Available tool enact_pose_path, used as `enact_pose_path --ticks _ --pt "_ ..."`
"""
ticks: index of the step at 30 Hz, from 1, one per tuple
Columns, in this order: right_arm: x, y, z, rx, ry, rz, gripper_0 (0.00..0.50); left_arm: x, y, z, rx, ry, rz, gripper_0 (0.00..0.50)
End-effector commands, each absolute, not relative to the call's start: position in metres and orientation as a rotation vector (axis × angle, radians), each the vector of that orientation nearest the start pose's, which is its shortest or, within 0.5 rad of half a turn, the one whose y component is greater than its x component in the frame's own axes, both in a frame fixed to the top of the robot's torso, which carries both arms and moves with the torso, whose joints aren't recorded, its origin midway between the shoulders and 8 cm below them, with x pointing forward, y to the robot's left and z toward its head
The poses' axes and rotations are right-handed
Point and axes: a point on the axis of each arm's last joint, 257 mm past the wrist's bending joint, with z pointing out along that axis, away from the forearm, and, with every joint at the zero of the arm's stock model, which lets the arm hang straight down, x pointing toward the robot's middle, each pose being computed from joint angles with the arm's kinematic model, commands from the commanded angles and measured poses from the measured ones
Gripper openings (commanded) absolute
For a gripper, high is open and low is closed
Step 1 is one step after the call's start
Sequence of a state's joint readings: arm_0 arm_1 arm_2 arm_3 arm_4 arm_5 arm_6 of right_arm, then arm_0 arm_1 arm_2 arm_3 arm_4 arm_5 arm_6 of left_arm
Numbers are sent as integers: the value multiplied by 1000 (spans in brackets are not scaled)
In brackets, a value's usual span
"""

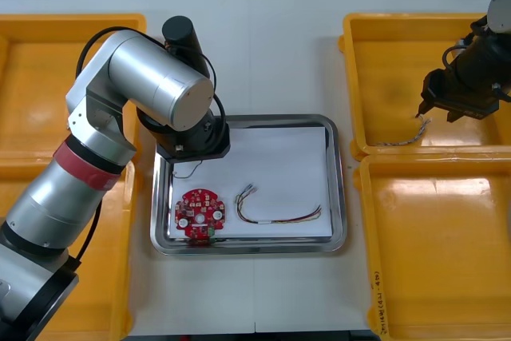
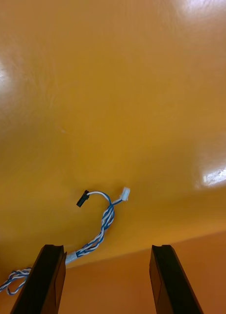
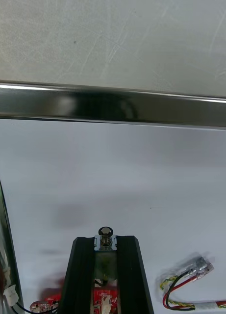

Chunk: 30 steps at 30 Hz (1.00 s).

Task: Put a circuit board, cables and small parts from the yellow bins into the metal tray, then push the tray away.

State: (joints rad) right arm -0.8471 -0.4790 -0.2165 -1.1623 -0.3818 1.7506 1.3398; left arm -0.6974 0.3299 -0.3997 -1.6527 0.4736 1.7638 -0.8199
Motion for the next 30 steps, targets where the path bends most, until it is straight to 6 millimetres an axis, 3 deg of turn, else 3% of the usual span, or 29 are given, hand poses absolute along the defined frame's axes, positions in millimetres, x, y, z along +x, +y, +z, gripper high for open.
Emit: enact_pose_path --ticks 1,10,14,19,24,25,27,30 --pt "560 -324 -173 487 2726 232 500 487 86 -232 -125 2734 -135 0" --pt "554 -326 -191 499 2737 250 500 489 95 -246 -151 2729 -108 5" --pt "553 -329 -196 508 2738 245 500 488 100 -253 -161 2731 -90 32" --pt "550 -333 -205 521 2743 234 500 486 104 -255 -164 2738 -81 102" --pt "546 -335 -214 530 2750 234 500 486 111 -256 -173 2741 -64 283" --pt "545 -336 -218 534 2751 239 500 487 112 -255 -171 2738 -61 375" --pt "544 -334 -221 530 2751 248 500 488 116 -255 -176 2737 -56 493" --pt "544 -333 -226 529 2752 259 500 489 117 -250 -175 2724 -58 500"
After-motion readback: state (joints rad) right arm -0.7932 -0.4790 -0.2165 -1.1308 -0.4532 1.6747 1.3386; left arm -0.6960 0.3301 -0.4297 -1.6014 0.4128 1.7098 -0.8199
